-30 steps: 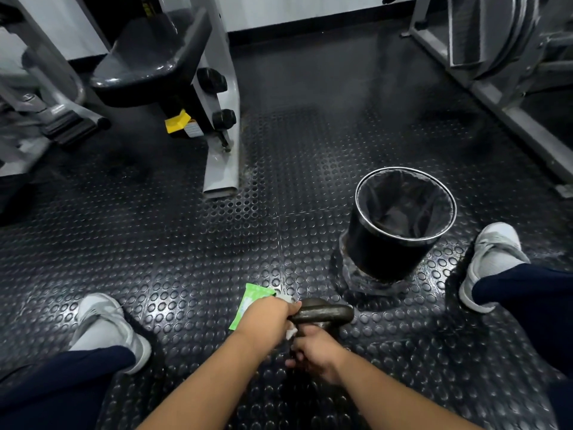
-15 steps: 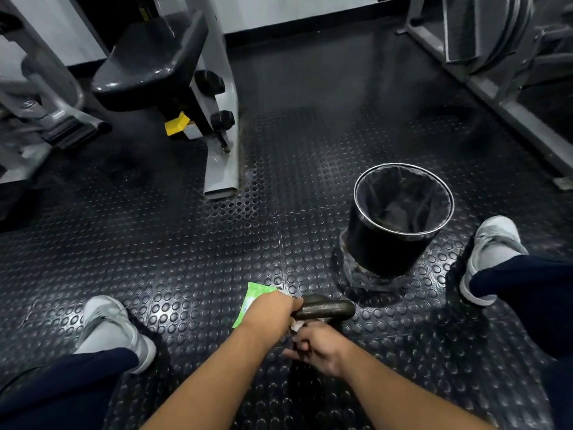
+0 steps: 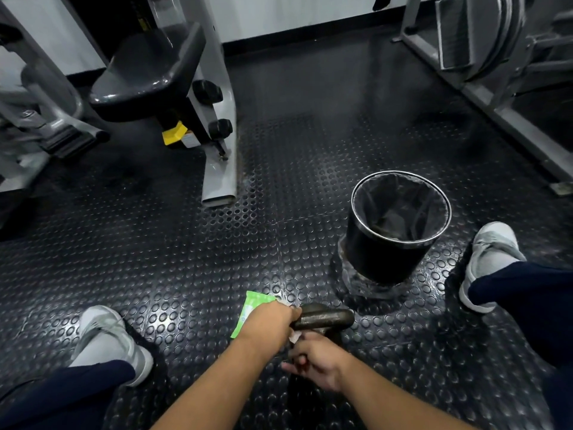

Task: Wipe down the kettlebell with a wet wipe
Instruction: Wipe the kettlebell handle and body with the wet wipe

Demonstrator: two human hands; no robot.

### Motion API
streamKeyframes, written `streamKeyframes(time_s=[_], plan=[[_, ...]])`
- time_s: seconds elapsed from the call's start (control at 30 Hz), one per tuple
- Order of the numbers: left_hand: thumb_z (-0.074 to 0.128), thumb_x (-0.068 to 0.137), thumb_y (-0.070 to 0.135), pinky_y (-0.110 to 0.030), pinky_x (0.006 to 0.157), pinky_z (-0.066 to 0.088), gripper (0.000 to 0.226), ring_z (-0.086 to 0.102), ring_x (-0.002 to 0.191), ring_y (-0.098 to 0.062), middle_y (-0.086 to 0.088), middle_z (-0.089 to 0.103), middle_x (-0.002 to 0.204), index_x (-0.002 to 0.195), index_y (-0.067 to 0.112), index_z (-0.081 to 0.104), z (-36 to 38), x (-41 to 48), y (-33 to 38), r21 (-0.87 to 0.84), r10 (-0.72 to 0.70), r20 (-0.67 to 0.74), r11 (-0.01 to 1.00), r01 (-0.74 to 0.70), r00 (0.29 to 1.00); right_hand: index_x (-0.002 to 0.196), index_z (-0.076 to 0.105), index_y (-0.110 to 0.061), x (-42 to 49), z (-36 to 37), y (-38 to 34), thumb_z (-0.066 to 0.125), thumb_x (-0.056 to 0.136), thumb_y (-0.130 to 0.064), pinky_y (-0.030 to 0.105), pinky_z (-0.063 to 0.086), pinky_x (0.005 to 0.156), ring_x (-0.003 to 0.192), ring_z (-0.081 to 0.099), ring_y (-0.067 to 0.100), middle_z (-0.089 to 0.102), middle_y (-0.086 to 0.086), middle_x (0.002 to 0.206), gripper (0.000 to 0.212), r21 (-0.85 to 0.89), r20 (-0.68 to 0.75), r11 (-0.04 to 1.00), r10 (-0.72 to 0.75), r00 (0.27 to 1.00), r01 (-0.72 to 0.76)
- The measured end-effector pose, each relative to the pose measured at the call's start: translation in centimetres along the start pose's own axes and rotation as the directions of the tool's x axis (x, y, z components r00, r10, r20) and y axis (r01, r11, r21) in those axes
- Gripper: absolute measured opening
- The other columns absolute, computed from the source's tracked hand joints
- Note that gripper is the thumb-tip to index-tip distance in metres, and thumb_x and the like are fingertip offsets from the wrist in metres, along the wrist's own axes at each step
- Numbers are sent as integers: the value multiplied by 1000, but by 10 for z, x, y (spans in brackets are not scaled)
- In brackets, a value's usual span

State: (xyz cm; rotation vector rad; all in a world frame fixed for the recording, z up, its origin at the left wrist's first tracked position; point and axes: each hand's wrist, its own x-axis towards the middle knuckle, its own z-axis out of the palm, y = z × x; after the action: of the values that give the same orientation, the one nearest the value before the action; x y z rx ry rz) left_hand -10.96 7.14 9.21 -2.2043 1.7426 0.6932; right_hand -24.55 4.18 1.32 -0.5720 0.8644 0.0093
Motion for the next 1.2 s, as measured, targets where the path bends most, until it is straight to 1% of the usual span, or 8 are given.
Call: streamKeyframes(time_s=[0.13, 0.33, 0.47, 0.6, 0.7, 0.8, 0.97, 1.2], plan=[[55, 95, 13, -35, 84, 56, 48, 70, 95, -31, -8, 73, 105, 140, 28, 57, 1, 1, -1, 7, 5, -10, 1000, -5, 1000, 111, 64, -9, 0, 0, -4, 51, 95, 9, 34, 63, 75, 51, 51, 7, 60, 0, 74, 27, -288, -81, 958, -20, 996, -5], [55, 95, 10, -39, 83, 58, 47, 70, 93, -32, -11, 73, 103, 139, 26, 58, -2, -2, 1, 3, 0, -6, 1000, 0, 1000, 133, 64, -15, 10, 0, -18, 57, 100, -24, 34, 48, 101, 123, 62, 32, 66, 12, 132, 35, -995, -46, 97, -150, 988, -31], [56, 95, 13, -37, 82, 57, 48, 69, 95, -33, -11, 72, 104, 141, 28, 57, 1, -2, 0, 1, -10, -11, 1000, 10, 1000, 104, 65, -22, 6, 7, -13, 66, 95, -14, 33, 60, 83, 83, 67, 18, 69, 2, 97, 12, -822, -27, 567, -143, 989, 60], [53, 98, 15, -35, 81, 53, 45, 69, 97, -33, -11, 72, 106, 141, 27, 56, 2, -1, 1, 21, 3, -11, 1000, -2, 1000, 105, 65, -7, -3, 0, -6, 56, 91, 13, 47, 59, 95, 55, 52, 8, 65, 3, 79, 27, -133, 9, 991, 26, 1000, -24], [54, 95, 14, -35, 80, 53, 48, 68, 98, -34, -11, 71, 107, 141, 27, 56, 2, 0, 0, 52, 10, -19, 999, -9, 1000, 93, 68, -4, -5, -2, -7, 50, 91, 16, 54, 54, 103, 52, 36, 9, 58, 1, 61, 27, 43, 25, 998, 33, 999, -35], [54, 96, 14, -34, 78, 53, 48, 69, 94, -33, -10, 71, 104, 142, 28, 55, 1, 2, 0, 39, -2, 2, 999, 2, 1000, 100, 66, -13, 0, 1, -12, 58, 93, 7, 39, 62, 86, 63, 58, 12, 66, 1, 74, 22, -385, -71, 923, -8, 997, -20], [55, 96, 14, -36, 82, 58, 49, 69, 94, -33, -11, 72, 104, 143, 28, 55, -2, 0, 0, -9, -4, 6, 1000, 4, 1000, 133, 64, -16, 9, 8, -16, 57, 101, -22, 34, 46, 108, 125, 60, 28, 65, 10, 135, 33, -990, 19, 138, -128, 992, 37], [50, 102, 18, -32, 80, 53, 35, 69, 92, -28, -5, 73, 101, 134, 26, 63, 1, -1, 0, -104, -32, -12, 994, 30, 999, 112, 66, -12, -4, 6, 0, 51, 89, 12, 34, 61, 73, 54, 58, 8, 71, 0, 80, 37, -340, -39, 940, -42, 998, 26]])
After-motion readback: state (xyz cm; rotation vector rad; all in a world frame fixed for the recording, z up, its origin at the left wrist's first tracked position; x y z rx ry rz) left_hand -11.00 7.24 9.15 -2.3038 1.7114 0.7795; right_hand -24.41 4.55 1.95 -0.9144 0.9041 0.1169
